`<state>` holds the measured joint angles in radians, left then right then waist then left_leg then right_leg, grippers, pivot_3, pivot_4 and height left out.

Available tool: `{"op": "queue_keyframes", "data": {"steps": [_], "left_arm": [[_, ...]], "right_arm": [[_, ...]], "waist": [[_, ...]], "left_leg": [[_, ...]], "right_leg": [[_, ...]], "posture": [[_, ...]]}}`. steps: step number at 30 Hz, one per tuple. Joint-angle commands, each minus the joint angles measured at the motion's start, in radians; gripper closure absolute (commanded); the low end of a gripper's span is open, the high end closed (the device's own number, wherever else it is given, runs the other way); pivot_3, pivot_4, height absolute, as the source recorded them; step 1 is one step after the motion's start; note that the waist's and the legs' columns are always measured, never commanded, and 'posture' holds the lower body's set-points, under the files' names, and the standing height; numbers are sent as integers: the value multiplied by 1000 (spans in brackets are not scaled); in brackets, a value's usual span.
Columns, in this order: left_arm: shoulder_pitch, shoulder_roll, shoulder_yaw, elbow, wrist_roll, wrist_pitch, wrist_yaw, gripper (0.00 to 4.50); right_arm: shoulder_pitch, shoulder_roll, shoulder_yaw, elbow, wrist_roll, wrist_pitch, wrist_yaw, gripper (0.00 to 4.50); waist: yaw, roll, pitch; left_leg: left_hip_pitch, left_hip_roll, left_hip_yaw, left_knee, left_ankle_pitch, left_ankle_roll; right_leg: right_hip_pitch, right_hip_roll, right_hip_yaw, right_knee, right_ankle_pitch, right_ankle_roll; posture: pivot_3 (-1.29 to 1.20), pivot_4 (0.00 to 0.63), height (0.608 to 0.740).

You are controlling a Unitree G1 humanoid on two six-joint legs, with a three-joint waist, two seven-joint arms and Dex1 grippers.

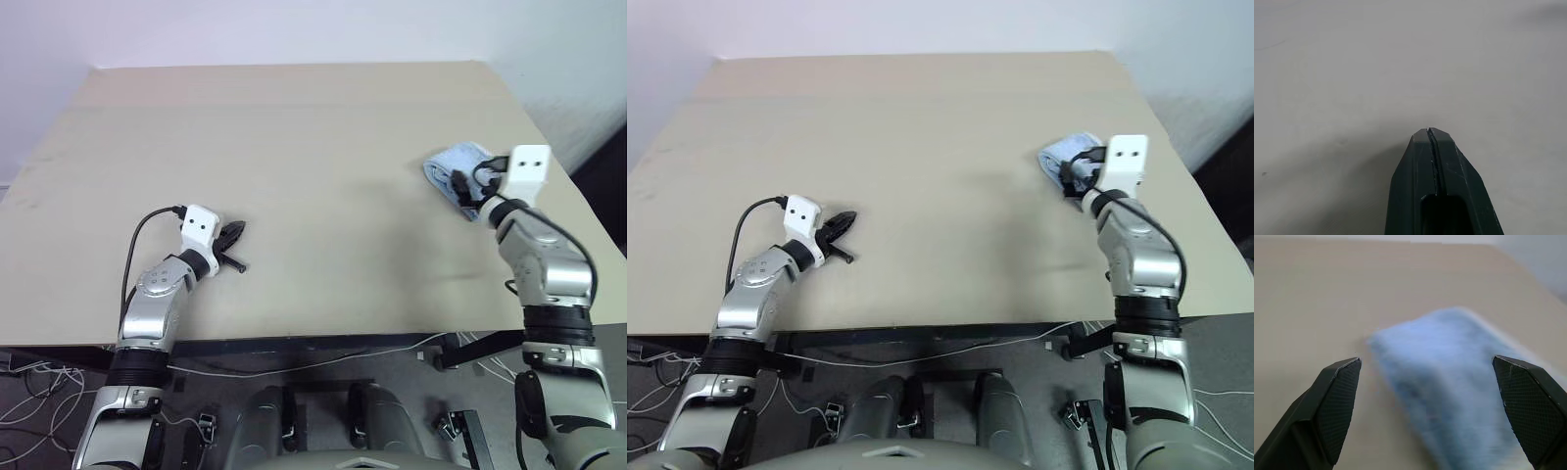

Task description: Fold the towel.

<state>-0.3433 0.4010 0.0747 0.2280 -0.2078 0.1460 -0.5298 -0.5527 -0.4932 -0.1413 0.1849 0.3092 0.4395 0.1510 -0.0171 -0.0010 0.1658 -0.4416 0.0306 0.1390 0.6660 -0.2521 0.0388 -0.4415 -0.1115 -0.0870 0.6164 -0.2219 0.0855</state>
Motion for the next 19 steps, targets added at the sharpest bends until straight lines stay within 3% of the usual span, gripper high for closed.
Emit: {"op": "queue_keyframes", "data": {"steps": [1, 10, 19], "left_arm": [[22, 16, 46, -28, -18, -28, -2, 4500], [69, 37, 116, -63, -44, -32, 1, 4500], [59, 43, 113, -70, -42, -12, -3, 4500]], "right_arm": [[16, 16, 100, -87, -51, -96, 122, 13], [15, 109, 193, -40, -75, -184, 291, 13], [43, 162, 197, -36, -116, -213, 314, 13]], "waist": [[0, 0, 0], [6, -1, 0], [3, -1, 0]], "left_leg": [[0, 0, 0, 0, 0, 0], [0, 0, -1, 1, 0, 0], [0, 0, -2, 1, 0, 0]], "right_leg": [[0, 0, 0, 0, 0, 0], [1, 0, -1, 0, 0, 0], [2, 0, -2, 0, 0, 0]], "posture": [[0, 150, 740], [0, 150, 740], [0, 150, 740]]}}
